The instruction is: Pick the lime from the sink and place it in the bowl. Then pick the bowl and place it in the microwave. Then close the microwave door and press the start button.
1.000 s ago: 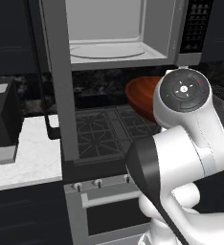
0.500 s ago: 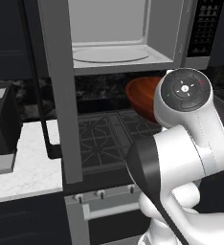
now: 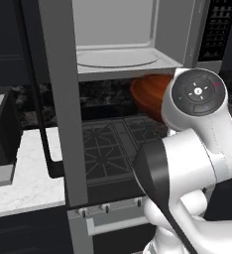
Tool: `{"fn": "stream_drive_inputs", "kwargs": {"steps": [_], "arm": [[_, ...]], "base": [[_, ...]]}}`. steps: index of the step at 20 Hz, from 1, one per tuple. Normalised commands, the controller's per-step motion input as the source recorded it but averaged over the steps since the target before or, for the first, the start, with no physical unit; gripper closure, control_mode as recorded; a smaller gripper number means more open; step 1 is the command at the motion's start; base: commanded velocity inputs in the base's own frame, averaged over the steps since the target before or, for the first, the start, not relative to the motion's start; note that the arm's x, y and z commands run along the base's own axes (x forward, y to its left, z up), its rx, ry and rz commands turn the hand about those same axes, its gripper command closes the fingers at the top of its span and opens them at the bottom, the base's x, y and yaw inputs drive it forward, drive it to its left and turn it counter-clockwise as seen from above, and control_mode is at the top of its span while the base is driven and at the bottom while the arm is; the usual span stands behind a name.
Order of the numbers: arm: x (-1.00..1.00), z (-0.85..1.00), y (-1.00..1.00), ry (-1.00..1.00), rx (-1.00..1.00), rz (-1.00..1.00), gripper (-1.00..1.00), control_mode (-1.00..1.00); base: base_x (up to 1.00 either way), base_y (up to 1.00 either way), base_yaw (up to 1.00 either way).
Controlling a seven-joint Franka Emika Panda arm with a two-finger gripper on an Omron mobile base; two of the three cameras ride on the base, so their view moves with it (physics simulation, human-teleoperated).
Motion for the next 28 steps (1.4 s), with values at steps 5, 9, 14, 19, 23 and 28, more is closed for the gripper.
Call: {"fn": "stream_drive_inputs", "kwargs": {"steps": [5,9,14,19,23,28], "arm": [[0.78,0.88,-0.02,-0.28,0.00,0.12,1.00,-1.00],[1.00,0.40,-0.26,-0.13,0.00,0.17,1.00,-1.00],[1.00,-0.10,-0.07,0.08,-0.02,0.13,1.00,-1.00],[1.00,0.00,-0.04,0.13,-0.04,0.07,1.00,-1.00],[1.00,0.00,-0.04,0.02,-0.07,0.05,1.00,-1.00],[1.00,-0.20,-0.01,0.08,-0.12,0.11,1.00,-1.00]], "base": [[0.00,0.00,0.00],[0.00,0.00,0.00],[0.00,0.00,0.00],[0.00,0.00,0.00],[0.00,0.00,0.00],[0.00,0.00,0.00]]}}
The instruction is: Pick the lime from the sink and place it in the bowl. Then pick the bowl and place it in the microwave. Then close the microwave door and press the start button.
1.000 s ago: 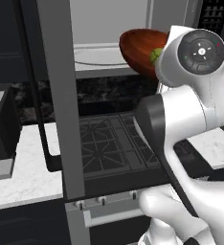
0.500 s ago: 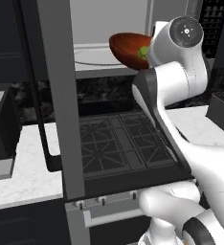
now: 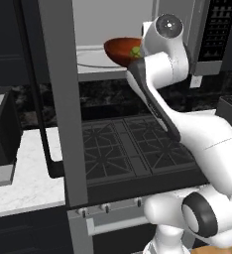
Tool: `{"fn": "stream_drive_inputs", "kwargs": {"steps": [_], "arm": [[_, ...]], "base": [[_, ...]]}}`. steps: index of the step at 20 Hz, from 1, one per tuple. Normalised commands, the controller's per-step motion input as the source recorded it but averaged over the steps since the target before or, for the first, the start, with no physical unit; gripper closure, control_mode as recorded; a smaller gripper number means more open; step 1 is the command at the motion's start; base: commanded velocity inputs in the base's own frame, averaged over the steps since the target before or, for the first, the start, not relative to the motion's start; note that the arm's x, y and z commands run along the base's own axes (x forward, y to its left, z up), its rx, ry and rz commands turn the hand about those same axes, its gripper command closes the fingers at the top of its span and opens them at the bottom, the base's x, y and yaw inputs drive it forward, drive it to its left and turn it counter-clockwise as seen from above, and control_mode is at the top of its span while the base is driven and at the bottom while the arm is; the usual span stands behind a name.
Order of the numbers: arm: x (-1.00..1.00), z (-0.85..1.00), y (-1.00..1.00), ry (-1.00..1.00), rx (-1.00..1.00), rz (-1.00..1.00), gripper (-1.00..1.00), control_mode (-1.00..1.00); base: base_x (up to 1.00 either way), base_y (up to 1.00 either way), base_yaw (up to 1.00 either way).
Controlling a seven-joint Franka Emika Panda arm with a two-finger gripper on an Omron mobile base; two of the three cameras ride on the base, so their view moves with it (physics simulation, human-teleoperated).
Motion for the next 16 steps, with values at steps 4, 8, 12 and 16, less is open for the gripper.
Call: {"fn": "stream_drive_inputs", "kwargs": {"steps": [4,8,12,16], "arm": [[0.93,-0.23,-0.06,0.01,-0.06,0.11,1.00,-1.00],[0.69,-0.01,-0.02,0.00,-0.05,0.05,1.00,-1.00],[0.69,0.00,0.00,-0.01,-0.07,0.01,1.00,-1.00],[0.67,0.00,0.00,-0.02,-0.08,0.00,1.00,-1.00]], "base": [[0.00,0.00,0.00],[0.00,0.00,0.00],[0.00,0.00,0.00],[0.00,0.00,0.00]]}}
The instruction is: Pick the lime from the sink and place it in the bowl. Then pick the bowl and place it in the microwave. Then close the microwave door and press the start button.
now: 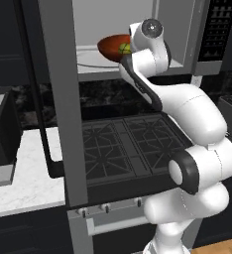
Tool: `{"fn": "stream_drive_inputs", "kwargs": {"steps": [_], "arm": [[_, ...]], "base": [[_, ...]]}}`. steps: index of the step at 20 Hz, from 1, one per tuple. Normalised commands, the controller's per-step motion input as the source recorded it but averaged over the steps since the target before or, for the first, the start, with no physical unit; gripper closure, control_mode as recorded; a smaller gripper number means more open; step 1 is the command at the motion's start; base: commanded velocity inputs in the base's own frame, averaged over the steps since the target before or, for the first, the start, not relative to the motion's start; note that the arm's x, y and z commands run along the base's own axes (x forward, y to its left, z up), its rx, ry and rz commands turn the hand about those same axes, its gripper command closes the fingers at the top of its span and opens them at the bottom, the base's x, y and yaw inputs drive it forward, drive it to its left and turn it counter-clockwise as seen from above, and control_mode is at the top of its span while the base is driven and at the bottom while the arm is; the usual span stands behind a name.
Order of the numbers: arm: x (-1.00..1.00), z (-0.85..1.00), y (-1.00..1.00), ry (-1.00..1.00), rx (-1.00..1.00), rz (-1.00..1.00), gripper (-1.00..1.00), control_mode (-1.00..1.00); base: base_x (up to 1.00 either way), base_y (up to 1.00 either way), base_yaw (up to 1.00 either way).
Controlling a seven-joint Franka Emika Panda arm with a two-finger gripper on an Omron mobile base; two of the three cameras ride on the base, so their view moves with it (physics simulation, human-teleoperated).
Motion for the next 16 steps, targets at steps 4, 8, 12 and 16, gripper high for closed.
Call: {"fn": "stream_drive_inputs", "kwargs": {"steps": [4,8,12,16], "arm": [[0.24,0.00,0.00,-0.02,-0.06,0.00,-1.00,-1.00],[-0.09,0.00,0.00,0.00,0.00,0.00,-1.00,-1.00],[-0.52,0.01,0.00,-0.05,0.00,0.00,-1.00,-1.00],[-1.00,0.09,0.00,-0.13,0.04,0.00,-1.00,-1.00]], "base": [[0.00,0.00,0.00],[0.00,0.00,0.00],[0.00,0.00,0.00],[0.00,0.00,0.00]]}}
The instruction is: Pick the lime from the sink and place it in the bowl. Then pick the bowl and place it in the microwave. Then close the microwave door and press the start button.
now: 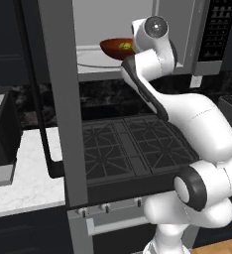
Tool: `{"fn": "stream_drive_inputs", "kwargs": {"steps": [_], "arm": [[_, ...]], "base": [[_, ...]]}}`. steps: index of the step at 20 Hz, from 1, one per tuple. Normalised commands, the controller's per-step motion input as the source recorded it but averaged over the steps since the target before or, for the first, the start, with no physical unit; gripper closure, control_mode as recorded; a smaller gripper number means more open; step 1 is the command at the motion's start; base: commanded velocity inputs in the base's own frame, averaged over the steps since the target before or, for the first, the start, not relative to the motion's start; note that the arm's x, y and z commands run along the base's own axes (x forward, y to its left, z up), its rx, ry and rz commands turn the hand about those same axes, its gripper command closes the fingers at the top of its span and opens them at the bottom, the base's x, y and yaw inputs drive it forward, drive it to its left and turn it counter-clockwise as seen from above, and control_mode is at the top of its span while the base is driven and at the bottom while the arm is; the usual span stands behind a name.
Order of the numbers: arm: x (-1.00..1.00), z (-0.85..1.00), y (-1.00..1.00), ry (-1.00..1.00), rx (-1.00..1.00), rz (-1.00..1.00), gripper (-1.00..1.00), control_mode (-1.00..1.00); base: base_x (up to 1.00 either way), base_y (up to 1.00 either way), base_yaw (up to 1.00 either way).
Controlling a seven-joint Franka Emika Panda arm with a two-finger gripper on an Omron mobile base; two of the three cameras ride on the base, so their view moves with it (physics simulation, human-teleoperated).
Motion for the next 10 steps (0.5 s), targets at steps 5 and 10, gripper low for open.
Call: {"fn": "stream_drive_inputs", "kwargs": {"steps": [5,10], "arm": [[-1.00,-0.10,0.00,-0.02,0.01,0.00,-1.00,-1.00],[-1.00,-0.33,0.19,0.00,0.00,0.00,-1.00,-1.00]], "base": [[0.00,0.00,0.00],[0.00,0.00,0.00]]}}
